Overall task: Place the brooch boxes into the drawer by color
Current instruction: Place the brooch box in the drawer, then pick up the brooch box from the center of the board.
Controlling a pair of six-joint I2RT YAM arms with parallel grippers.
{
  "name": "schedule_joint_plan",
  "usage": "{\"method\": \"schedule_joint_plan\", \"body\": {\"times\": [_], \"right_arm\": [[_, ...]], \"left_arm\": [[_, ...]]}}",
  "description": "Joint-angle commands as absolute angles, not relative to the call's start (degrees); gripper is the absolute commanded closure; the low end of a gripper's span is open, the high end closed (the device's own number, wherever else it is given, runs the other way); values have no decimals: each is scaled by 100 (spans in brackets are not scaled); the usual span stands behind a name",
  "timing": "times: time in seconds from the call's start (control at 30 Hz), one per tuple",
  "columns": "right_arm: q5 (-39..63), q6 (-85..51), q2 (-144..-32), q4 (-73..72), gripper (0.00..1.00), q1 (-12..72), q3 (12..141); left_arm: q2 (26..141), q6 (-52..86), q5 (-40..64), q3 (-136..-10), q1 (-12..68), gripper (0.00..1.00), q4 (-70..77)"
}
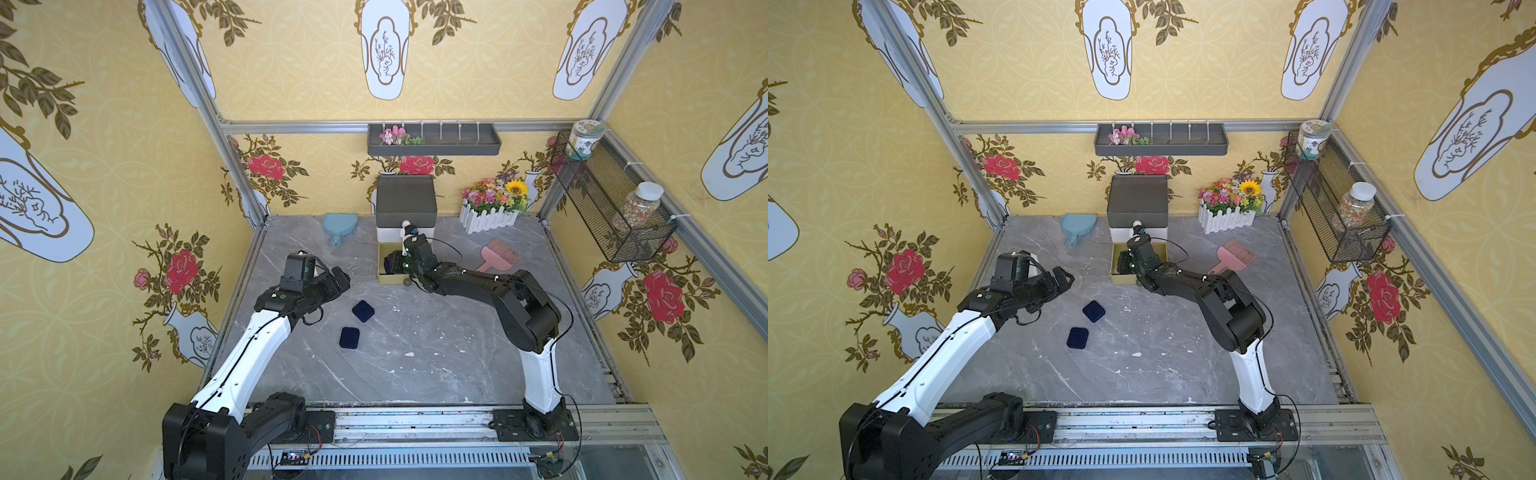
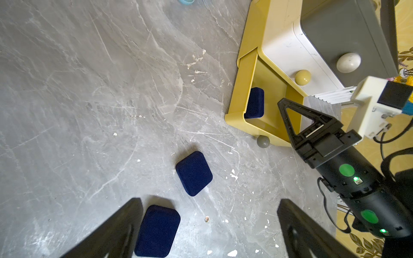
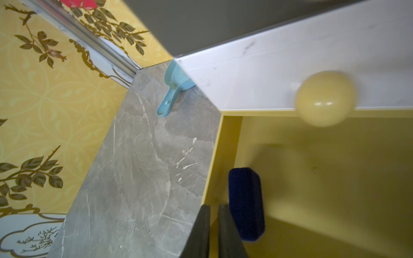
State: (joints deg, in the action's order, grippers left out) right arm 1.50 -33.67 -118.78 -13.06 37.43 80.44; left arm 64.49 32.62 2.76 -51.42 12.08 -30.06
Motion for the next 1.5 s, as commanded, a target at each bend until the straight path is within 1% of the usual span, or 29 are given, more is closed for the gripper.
{"method": "schedule_joint_plan", "body": {"times": [0.0,0.13,0.4,0.77,0.83,0.9,1.0,1.2,1.27,1.47], "right_arm": [[129,-3189,-11993,-1055,100,3757,8179],[-93,-3217,-12121,-801,100,3823,8353],[-190,-3215,-12462,-266,100,3772,8815],[-503,-3271,-12384,-153,100,3562,8468],[-508,-3247,-12345,-183,98,3529,8464],[-517,-3188,-12291,-204,91,3516,8470],[-519,-3074,-12062,-404,74,3546,8326],[-964,-2993,-11224,-655,54,3792,7849],[-1146,-2928,-10890,-706,49,3902,7662],[-1334,-2981,-9917,-816,40,3982,6907]], "left_arm": [[6450,3224,352,-5177,1209,0,-2944],[6420,3208,304,-5203,1205,0,-3021],[6438,3183,284,-5229,1204,0,-3063],[6513,3150,294,-5199,1204,0,-3059],[6513,3154,307,-5177,1202,0,-3067],[6531,3155,308,-5159,1204,0,-3099],[6612,3155,303,-5164,1204,0,-3244],[6877,3094,281,-5168,1204,0,-3386],[6987,3009,283,-5164,1218,0,-3485],[7348,2830,208,-5074,1371,0,-3683]]}}
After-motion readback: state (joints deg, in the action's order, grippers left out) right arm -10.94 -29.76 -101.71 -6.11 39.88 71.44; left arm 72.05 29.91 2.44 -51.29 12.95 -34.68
